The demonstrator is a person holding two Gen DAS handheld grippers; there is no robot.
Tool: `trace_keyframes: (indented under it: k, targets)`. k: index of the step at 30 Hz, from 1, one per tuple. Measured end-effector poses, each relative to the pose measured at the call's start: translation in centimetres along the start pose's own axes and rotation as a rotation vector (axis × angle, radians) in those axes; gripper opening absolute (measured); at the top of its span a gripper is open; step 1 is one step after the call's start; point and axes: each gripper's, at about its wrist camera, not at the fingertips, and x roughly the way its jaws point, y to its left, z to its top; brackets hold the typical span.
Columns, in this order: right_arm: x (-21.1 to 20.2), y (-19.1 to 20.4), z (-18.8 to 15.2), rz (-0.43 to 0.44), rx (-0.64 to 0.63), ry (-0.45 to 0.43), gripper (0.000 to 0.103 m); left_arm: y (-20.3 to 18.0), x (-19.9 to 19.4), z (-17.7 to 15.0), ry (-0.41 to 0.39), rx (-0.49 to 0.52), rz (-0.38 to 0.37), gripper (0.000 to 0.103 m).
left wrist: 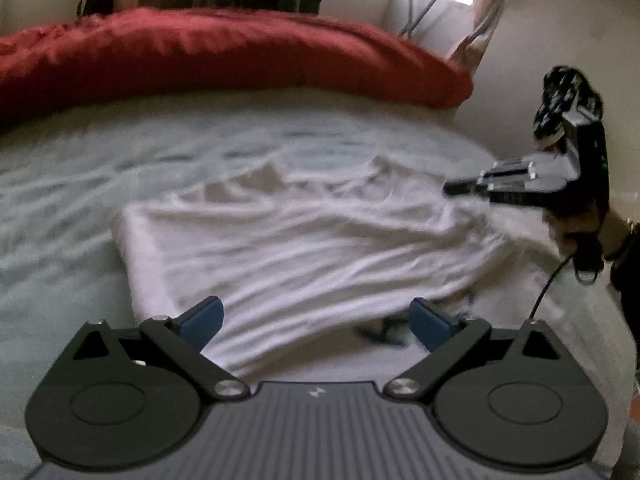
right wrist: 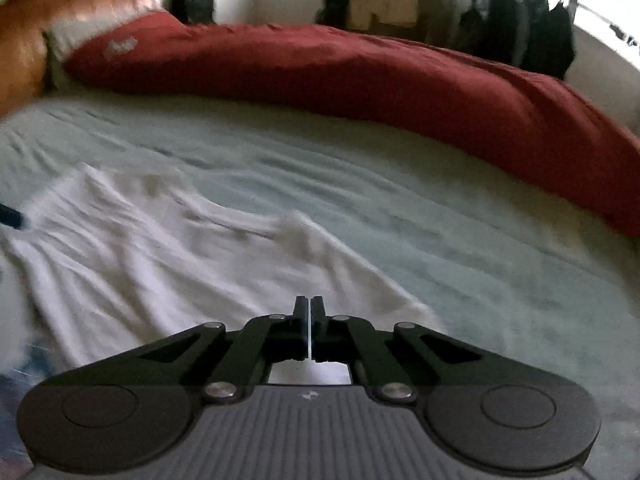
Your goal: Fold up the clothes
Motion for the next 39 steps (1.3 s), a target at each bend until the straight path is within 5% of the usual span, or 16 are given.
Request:
trace_keyframes:
  k: [5,11,13,19,25,29,33,39]
  targets:
    - [2.5,2.9,1.1,0.124,0.117,0.118,0.003,0.9,2.4,0.0,0.046,-0.048,0.004,0.098]
    - [5.4,2.7,1.5,-0.008,0.193,0.036,0.000,1.4,2.9,-0.5,0.052,-0.054,0.015,0.098]
    - [4.6,2.6,1.8,-0.046,0.189,0.025,0.008,1.2,2.2,-0.1,0.041,-0.042,0.016,0.098]
    - [1.7,3.4,1.6,0.065,0.224,0.089,0.021,2.3,2.6,0.0,0.058,-0.095,-0.005,0.098]
    - [2.1,1.1,-0.1,-0.011,0.235,0.129,0.021,2.2,2.3,-1.1,0.103,-0.055,0.015,0.098]
    - [0.2,-0.9,-0.9,-0.103,0.246,0.113,0.045,1.2,1.5,-0.2,0.132,-0.025,0.045,0.098]
    - [-2.4,1.5,-1.1,0.006,0.206,0.055,0.069,-0.9,1.6,2.1,0.087,-0.021,-0.033,0.098]
    - [-1.5,3.1,-3.3,0.006,0.127,0.108,0.071,-3.5,5.3,5.1,0.069,-0.078,-0.154,0.098]
